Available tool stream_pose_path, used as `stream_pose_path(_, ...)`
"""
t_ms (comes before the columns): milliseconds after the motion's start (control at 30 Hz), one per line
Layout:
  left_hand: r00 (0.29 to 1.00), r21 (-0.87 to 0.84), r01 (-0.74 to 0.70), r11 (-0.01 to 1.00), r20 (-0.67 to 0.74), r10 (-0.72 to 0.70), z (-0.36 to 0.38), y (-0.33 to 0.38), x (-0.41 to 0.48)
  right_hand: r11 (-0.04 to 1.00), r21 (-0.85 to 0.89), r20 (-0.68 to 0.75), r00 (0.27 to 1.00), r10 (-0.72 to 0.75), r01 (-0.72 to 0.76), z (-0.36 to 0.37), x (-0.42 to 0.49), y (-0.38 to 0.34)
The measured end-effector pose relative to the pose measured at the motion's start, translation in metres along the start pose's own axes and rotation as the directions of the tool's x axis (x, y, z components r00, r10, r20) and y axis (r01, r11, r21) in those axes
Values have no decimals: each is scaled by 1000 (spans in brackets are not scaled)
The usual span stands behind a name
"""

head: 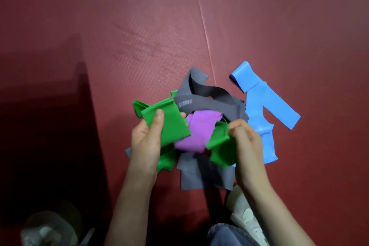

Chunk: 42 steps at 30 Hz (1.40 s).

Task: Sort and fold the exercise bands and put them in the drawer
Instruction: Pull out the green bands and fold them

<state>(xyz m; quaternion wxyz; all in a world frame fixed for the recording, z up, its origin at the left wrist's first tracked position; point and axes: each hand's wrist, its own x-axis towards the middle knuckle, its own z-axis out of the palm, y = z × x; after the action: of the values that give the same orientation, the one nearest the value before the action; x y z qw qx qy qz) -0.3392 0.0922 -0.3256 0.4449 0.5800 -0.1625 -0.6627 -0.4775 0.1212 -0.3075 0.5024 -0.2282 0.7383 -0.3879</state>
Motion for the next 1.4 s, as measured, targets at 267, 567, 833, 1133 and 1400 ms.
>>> stream_pose_path(267, 997, 63, -55, 996, 49, 52, 8, -2, -3, 968, 229, 134, 989, 69, -99, 2, 0, -47)
stream_pose_path(567, 995, 69, -83, 994, 69, 79, 16, -1, -8, 846, -448, 198, 955, -220, 288, -10, -3, -51)
stream_pose_path(833, 995, -15, -59, 998, 83, 60, 11, -1, -5, 925, 318, 728, 678, -97, -208, -28, 4, -54)
stream_pose_path(1133, 998, -62, -28, 998, 56, 32, 11, 1, -6, 946, -59, 618, 756, -216, 319, -19, -9, -65)
stream_pose_path(1400, 998, -58, 11, 998, 66, -7, 10, -2, -5, 449, -594, 482, 742, -465, 667, -16, -4, -53)
